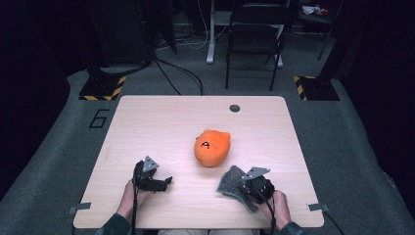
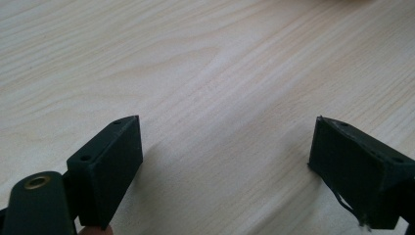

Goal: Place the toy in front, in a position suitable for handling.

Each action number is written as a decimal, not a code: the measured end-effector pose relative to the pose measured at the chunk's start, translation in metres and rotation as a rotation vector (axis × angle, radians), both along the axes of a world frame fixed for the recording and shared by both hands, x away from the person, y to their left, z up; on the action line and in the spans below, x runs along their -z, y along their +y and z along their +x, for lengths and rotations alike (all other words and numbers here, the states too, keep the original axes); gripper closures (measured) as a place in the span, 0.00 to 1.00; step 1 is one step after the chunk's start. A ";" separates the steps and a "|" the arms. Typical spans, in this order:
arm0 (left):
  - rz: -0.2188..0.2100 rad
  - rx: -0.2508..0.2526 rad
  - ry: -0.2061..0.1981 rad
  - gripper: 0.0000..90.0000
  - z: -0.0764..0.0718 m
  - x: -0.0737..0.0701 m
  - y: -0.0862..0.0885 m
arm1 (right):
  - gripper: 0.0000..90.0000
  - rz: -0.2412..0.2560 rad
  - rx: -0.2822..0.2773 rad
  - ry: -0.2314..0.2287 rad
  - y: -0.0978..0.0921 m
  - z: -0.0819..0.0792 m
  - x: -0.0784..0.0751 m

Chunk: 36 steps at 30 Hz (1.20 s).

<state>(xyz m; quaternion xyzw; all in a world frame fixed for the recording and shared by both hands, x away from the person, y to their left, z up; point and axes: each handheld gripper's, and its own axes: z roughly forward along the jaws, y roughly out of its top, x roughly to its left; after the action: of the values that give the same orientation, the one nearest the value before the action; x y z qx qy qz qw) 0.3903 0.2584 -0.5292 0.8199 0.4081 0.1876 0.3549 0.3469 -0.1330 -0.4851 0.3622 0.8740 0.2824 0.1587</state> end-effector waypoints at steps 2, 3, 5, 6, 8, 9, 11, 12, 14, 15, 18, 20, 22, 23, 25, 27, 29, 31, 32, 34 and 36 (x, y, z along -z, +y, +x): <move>0.000 -0.001 0.000 0.13 0.000 0.000 0.000 | 0.77 0.006 0.016 -0.002 -0.004 0.001 -0.003; -0.002 -0.003 -0.002 0.13 0.000 0.000 0.000 | 0.77 0.014 0.029 -0.002 -0.005 0.001 -0.004; 0.000 -0.001 0.001 0.13 0.000 0.000 0.000 | 0.77 0.035 0.050 -0.013 -0.014 0.002 -0.010; 0.000 0.000 0.000 0.13 0.000 0.000 0.000 | 0.77 0.035 0.050 -0.013 -0.014 0.002 -0.010; 0.000 0.000 0.000 0.13 0.000 0.000 0.000 | 0.77 0.049 0.079 -0.016 -0.021 0.004 -0.013; -0.001 -0.001 -0.002 0.13 0.000 0.000 0.000 | 0.77 0.058 0.097 -0.022 -0.027 0.006 -0.015; 0.000 0.000 0.000 0.13 0.000 0.000 0.000 | 0.77 0.059 0.106 -0.023 -0.031 0.007 -0.016; -0.001 -0.002 -0.003 0.13 0.000 0.000 0.000 | 0.77 0.054 0.114 -0.036 -0.034 0.008 -0.017; -0.001 -0.002 -0.002 0.13 0.000 0.000 0.000 | 0.77 0.058 0.141 -0.038 -0.040 0.010 -0.019; -0.001 -0.002 -0.002 0.13 0.000 0.000 0.000 | 0.77 0.055 0.153 -0.044 -0.044 0.011 -0.020; -0.001 -0.002 -0.002 0.13 0.000 0.000 0.000 | 0.77 0.057 0.186 -0.057 -0.052 0.015 -0.023; -0.001 -0.004 -0.002 0.13 0.000 0.000 0.000 | 0.77 0.063 0.211 -0.055 -0.056 0.017 -0.024; -0.002 -0.005 -0.002 0.13 0.000 0.000 0.000 | 0.77 0.062 0.223 -0.064 -0.061 0.021 -0.025; -0.001 -0.004 -0.003 0.13 0.000 0.000 0.000 | 0.77 0.063 0.238 -0.063 -0.062 0.023 -0.025; -0.004 -0.007 -0.001 0.13 -0.001 0.000 0.000 | 0.77 0.064 0.261 -0.063 -0.066 0.026 -0.026; -0.004 -0.007 0.000 0.13 -0.001 0.000 0.000 | 0.77 0.054 0.276 -0.069 -0.070 0.029 -0.026; -0.004 -0.007 0.000 0.13 -0.001 0.000 0.000 | 0.77 0.055 0.298 -0.072 -0.074 0.032 -0.027; -0.004 -0.007 0.000 0.13 -0.001 0.000 0.000 | 0.77 0.048 0.310 -0.081 -0.078 0.034 -0.027; -0.004 -0.007 0.000 0.13 -0.001 0.000 0.000 | 0.77 0.047 0.323 -0.081 -0.079 0.036 -0.028; -0.003 -0.007 0.000 0.13 -0.001 0.000 0.000 | 0.77 0.043 0.337 -0.086 -0.083 0.040 -0.028; -0.004 -0.008 -0.001 0.13 -0.001 0.000 -0.001 | 0.77 0.046 0.356 -0.080 -0.085 0.043 -0.029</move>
<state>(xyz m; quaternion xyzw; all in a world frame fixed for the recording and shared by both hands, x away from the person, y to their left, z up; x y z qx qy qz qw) 0.3897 0.2579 -0.5295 0.8176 0.4116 0.1884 0.3559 0.3904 -0.2183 -0.4563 0.5033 0.7824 0.2839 0.2323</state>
